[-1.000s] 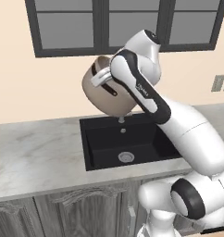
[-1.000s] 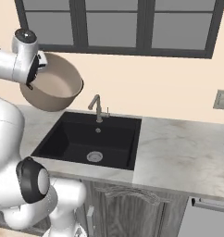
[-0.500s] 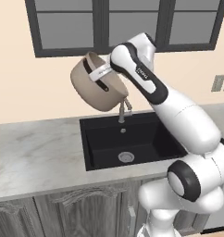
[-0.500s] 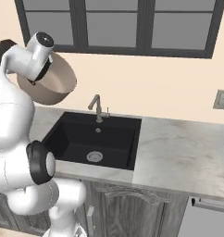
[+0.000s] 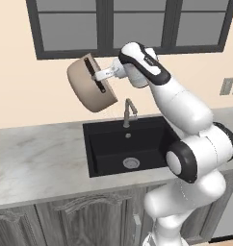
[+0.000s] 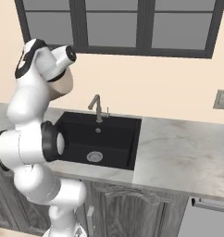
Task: Dump the sweet potato from the pot into the sink. Then turn on the water and wash the sweet potato. Then turn off the water and put the sweet potato back in the pot.
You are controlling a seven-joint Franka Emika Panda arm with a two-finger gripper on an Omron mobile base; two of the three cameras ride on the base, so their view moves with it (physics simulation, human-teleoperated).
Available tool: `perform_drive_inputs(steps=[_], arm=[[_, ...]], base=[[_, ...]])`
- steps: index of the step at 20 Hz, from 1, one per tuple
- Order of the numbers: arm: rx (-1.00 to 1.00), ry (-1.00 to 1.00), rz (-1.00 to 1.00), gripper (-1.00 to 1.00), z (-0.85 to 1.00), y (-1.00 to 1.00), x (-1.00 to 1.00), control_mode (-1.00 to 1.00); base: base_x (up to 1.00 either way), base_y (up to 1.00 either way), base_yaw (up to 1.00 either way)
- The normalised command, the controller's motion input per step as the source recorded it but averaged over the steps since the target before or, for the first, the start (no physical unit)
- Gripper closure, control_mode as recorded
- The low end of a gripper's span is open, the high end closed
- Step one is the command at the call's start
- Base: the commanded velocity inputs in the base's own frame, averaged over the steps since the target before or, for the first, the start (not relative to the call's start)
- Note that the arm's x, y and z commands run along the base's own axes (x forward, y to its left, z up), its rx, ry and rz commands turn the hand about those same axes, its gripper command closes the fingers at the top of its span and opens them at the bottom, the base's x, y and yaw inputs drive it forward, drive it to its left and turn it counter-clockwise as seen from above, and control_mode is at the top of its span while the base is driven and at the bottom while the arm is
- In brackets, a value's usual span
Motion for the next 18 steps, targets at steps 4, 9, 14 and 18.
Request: perform_drive_inputs(steps=[4, 9, 14, 18], arm=[[0.16, 0.00, 0.07, 1.00, -0.17, -0.01, 0.88, -1.00], [0.04, -0.02, 0.03, 1.00, -0.17, -0.04, 0.50, -1.00], [0.03, -0.04, 0.02, 1.00, -0.09, -0.10, 0.34, -1.00], [0.08, 0.00, 0.02, 1.00, -0.06, -0.20, 0.35, -1.00]], base=[[0.00, 0.00, 0.00], [0.00, 0.00, 0.00], [0.00, 0.00, 0.00], [0.00, 0.00, 0.00]])
